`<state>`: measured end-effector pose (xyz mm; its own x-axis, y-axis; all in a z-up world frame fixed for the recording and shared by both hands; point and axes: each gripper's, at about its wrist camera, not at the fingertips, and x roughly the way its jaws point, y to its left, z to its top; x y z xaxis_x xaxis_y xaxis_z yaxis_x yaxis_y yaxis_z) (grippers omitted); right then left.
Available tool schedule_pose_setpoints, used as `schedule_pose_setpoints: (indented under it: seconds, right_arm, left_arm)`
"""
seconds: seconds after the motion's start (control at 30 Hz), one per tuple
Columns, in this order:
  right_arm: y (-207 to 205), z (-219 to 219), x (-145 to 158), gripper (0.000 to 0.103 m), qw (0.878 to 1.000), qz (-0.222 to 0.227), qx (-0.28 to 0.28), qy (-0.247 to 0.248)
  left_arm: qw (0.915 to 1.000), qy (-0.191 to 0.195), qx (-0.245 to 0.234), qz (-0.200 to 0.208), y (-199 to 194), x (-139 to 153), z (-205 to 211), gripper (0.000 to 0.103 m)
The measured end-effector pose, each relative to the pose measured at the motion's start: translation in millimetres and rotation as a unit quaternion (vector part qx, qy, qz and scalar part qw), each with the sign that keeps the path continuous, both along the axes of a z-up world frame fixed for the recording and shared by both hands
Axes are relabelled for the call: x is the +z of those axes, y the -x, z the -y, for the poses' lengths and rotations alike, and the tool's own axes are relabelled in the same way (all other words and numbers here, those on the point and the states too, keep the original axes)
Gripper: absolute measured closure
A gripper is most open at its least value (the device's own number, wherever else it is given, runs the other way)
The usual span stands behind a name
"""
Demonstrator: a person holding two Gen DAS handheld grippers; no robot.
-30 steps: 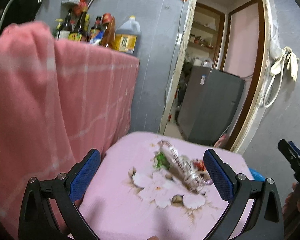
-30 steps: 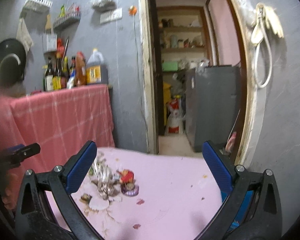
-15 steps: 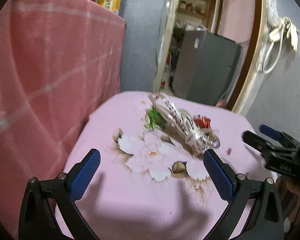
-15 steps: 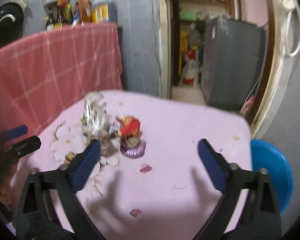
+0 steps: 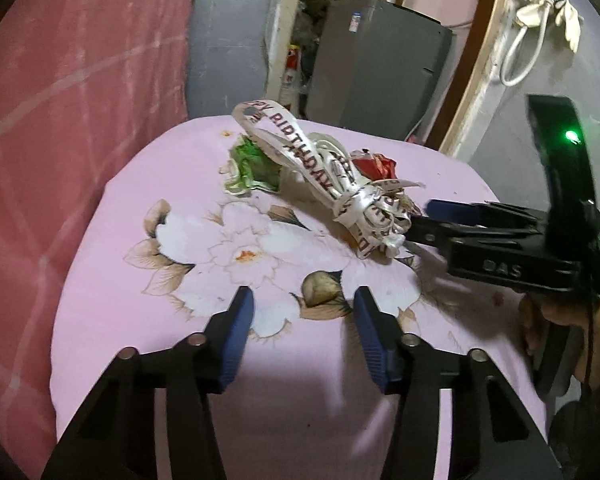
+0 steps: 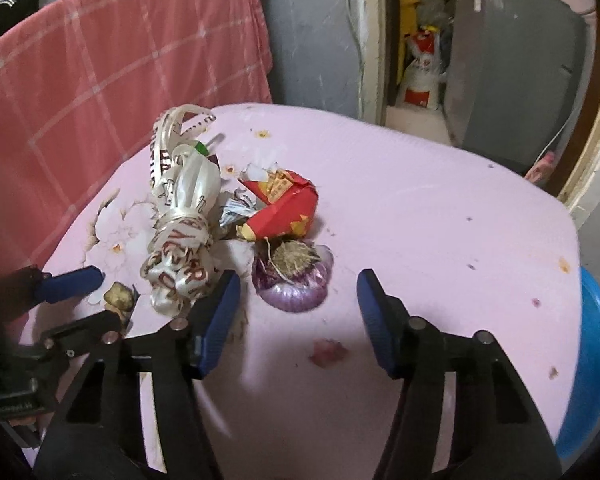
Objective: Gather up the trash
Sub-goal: 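Grasp a nut with the left tool while the right tool grasps the purple onion, then carry the nut and purple onion over the blue bucket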
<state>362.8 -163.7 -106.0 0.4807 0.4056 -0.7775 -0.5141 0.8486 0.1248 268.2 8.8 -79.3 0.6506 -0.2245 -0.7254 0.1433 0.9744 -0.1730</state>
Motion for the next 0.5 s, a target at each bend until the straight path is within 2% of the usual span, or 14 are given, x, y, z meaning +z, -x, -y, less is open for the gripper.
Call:
schedule_pose_setpoints:
  seconds: [0.2, 0.27, 0.33, 0.5]
  right_arm:
    - [-11.1, -9.6, -2.5, 0.049, 1.000, -0.014, 0.007, 0.007]
    - [-9.2, -10.4, -2.2, 0.054, 1.000, -0.012, 0.010, 0.010]
    - [-8.4, -10.5, -2.1, 0.061, 1.000, -0.011, 0.009, 0.014]
    - [-1.7, -8.3, -0.5, 0.063, 1.000, -0.011, 0.015, 0.009]
  left_arm:
    - [0.9999, 0.009, -0.008, -0.011, -8.1, -4.6, 0.4, 0.081]
    - [0.9998, 0.008, -0.012, -0.014, -8.3, -5.0, 1.7, 0.087]
    - [0.9998, 0.005, -0.015, -0.013, -7.4, -5.3, 3.8, 0.087]
    - [0.9997, 0.010, -0.017, -0.015, -6.1, -4.4, 4.1, 0.087]
